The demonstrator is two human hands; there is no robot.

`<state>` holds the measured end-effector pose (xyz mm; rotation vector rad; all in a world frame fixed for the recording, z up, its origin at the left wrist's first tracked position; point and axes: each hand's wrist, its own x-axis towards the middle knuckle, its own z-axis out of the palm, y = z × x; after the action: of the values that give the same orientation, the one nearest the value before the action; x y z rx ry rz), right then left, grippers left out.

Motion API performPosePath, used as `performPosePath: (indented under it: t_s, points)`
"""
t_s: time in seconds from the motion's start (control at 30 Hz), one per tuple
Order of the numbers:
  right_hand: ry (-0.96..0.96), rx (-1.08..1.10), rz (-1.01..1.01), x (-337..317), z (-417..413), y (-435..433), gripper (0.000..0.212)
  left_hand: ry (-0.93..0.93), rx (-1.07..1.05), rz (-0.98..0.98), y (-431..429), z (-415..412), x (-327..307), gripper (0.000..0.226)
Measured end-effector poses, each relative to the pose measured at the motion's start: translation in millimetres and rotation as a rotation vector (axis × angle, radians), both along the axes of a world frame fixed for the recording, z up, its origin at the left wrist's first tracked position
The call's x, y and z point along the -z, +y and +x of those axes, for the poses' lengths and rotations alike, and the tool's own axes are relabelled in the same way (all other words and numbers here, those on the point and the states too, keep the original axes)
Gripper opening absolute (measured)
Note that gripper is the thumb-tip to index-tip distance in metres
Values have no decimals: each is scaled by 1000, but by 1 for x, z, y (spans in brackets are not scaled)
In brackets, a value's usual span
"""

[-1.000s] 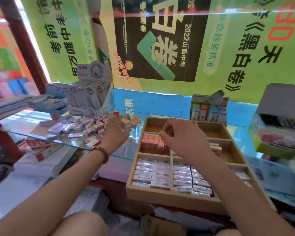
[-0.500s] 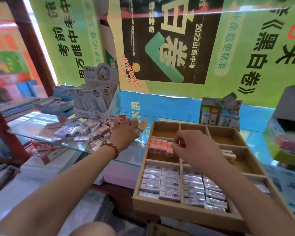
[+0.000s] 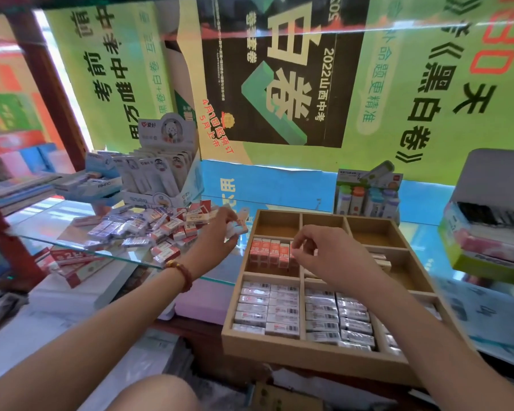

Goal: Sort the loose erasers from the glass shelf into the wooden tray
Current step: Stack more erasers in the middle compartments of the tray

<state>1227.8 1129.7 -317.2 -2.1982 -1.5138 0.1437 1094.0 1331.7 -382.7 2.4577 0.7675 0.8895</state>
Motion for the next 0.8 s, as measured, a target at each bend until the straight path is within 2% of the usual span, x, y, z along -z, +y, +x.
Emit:
performPosePath:
  t_s: [0.07, 0.13, 0.27, 0.4, 0.53, 0.6, 0.7, 0.8]
  points:
    - [32, -54, 40, -1, 1, -2, 23, -151, 20, -255, -22, 3, -17, 36]
    - [76, -100, 103, -2, 1, -4, 37, -226, 24, -431, -43, 7, -34, 38]
    - [132, -133, 251, -8, 0, -8, 49, -385, 202, -806, -85, 13, -58, 35]
    - [113, -95, 348, -14, 3, -15, 29, -402, 299, -891, -111, 19, -74, 27]
    - [174, -19, 344, -14, 8, -25, 27, -438, 325, -966, -123, 22, -80, 16]
    - [187, 8, 345, -13, 11, -28, 26, -466, 368, -1072, -128, 26, -80, 14]
    - [249, 34, 344, -11, 16, -32, 24, -554, 365, -1307, -135, 30, -81, 32]
    - [318, 39, 338, -9, 18, -34, 24, -595, 362, -1372, -140, 30, -80, 35]
